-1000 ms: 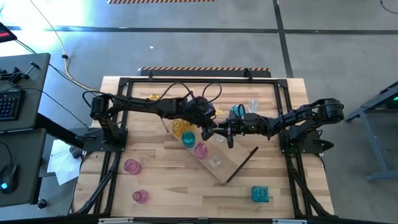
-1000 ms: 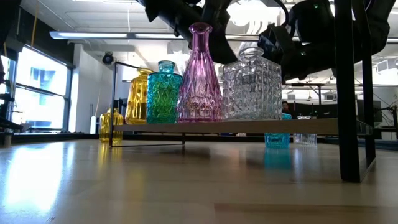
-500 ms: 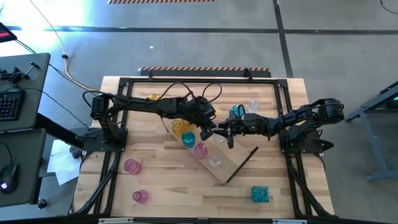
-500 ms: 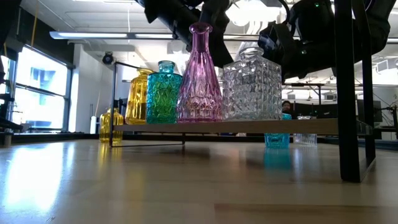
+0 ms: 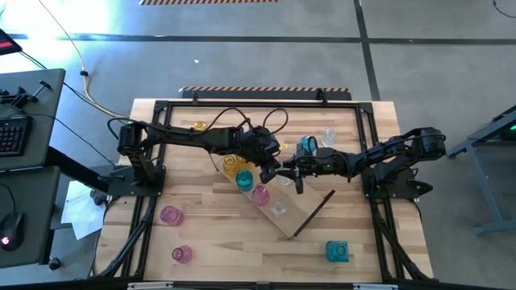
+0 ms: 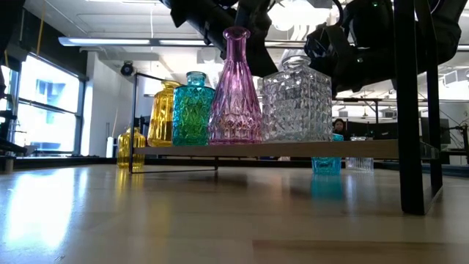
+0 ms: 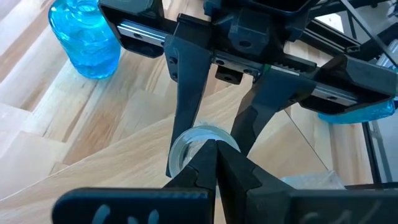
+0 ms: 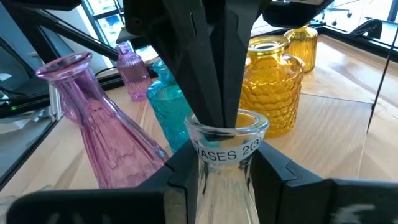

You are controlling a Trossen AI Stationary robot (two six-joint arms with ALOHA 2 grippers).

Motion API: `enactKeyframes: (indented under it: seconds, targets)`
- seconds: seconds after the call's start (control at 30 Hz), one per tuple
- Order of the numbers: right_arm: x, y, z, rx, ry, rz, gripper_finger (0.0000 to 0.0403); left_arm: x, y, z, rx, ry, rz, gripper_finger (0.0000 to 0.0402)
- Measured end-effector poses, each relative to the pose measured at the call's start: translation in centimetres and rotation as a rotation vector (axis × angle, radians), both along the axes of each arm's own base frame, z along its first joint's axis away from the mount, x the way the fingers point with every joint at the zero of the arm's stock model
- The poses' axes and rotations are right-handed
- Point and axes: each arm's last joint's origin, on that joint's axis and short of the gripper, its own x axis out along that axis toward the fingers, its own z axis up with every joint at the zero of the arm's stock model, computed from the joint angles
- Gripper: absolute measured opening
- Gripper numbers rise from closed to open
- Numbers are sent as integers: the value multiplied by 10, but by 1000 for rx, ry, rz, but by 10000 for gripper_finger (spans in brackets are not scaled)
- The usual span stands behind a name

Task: Sort vases onto shelf
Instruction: Put the left crystal vase on the shelf

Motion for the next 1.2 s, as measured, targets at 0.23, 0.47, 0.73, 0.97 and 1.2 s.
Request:
enactKeyframes:
  seconds: [0.23,0.47,0.73,0.97,1.2]
  targets:
    - [2,-1,-2,-23,3,-22,81,0,0,-1,-11,6,4,0]
    - [10,-2,-12,-32,-61,-59,81,-2,0,-2,-22,30,16,0]
    - [15,-3,-21,-27,-117,-84,81,-4,1,-3,-25,55,19,0]
    - [15,-4,-21,-40,-113,-128,88,-3,1,-3,-25,50,19,0]
    - [17,-5,-22,-42,-105,-141,127,2,0,-1,-33,-2,18,0]
